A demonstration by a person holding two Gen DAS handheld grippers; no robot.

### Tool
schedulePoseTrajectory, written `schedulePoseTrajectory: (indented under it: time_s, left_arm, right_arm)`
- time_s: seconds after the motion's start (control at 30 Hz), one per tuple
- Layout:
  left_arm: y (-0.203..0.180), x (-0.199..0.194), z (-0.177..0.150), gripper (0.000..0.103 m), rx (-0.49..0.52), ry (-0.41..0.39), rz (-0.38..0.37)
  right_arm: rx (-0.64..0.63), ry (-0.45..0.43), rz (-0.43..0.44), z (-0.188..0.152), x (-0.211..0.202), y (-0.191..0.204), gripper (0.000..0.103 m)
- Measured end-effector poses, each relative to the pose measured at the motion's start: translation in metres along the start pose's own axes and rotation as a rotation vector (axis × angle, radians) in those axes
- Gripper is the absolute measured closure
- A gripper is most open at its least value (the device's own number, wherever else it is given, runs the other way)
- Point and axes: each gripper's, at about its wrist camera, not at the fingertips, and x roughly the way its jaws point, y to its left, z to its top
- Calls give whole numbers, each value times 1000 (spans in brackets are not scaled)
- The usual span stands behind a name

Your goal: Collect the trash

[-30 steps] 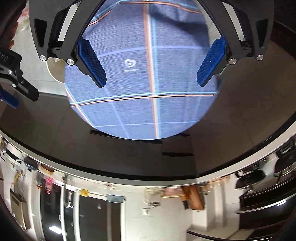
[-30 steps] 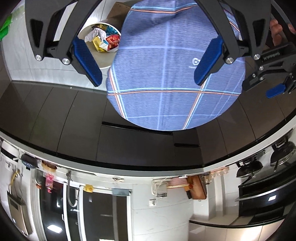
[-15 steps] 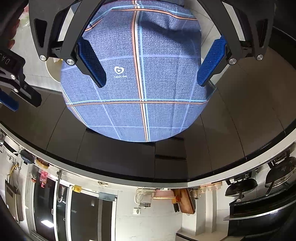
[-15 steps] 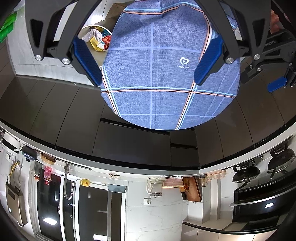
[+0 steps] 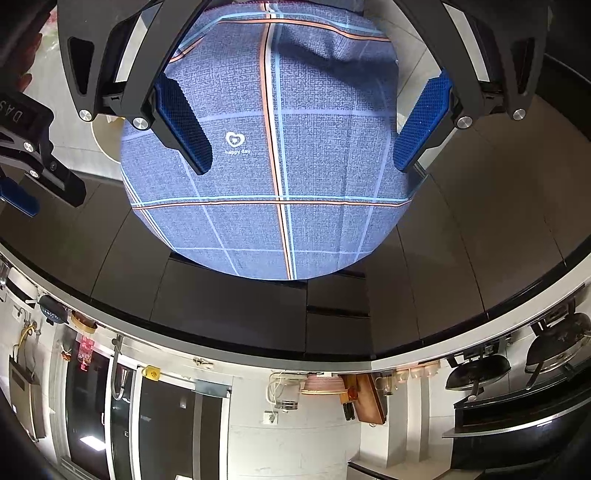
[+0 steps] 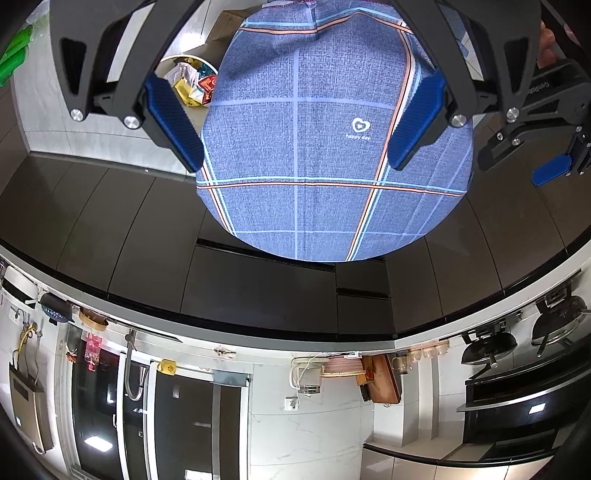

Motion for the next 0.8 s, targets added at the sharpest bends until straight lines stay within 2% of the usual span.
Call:
schedulePoseTrajectory:
  time_s: [0.8]
  left_arm:
    - [-1,0,-1,8,2,2,-2]
  right_arm:
    - [9,2,-1,-1,1,-3,3]
